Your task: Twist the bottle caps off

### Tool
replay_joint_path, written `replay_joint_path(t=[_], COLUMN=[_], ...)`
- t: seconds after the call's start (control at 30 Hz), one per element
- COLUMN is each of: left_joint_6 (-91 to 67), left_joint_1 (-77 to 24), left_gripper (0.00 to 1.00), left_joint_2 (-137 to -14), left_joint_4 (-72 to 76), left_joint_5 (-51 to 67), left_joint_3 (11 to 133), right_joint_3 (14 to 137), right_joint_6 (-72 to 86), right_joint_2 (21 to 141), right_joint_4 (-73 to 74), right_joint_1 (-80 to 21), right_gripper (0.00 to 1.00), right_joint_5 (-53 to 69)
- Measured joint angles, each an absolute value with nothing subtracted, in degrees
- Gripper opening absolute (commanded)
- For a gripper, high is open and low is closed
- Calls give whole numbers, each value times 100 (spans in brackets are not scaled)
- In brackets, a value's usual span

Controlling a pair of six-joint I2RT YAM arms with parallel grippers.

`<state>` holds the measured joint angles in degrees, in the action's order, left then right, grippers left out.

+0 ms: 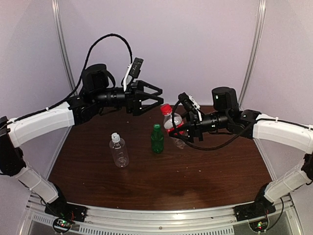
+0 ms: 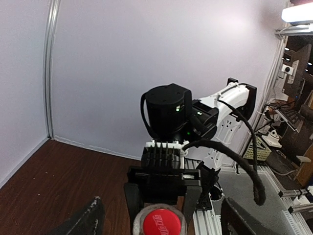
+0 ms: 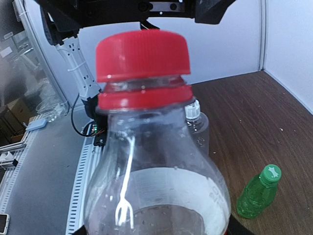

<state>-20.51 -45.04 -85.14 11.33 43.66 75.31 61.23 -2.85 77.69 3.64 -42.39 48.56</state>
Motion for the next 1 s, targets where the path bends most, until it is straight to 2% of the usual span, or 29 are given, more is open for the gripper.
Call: replay_joint_path(t=[0.3, 0.7, 0.87, 1.0], left_joint_6=[-1962, -1988, -2010, -1986], left_joint_1=[-4506, -4506, -4510, -4510], left_gripper=[64, 46, 33, 18], left_joint_2=[-8715, -8923, -8952, -8958], left_joint_4=[1365, 1382, 1393, 1365], left_joint_5=[5518, 5776, 5791, 5697], left_joint_3=[7550, 7550, 7550, 7550], right_joint_3=[6351, 6364, 6364, 6366], right_joint_6=[-172, -62, -23, -5], right_joint_2=[7979, 8023, 8051, 8049], right_joint_4=[388, 375, 366, 368], right_joint_1=[-4239, -4239, -4239, -4239], right_gripper=[55, 53, 49, 49], right_joint_5=[5913, 6178, 6117, 5824])
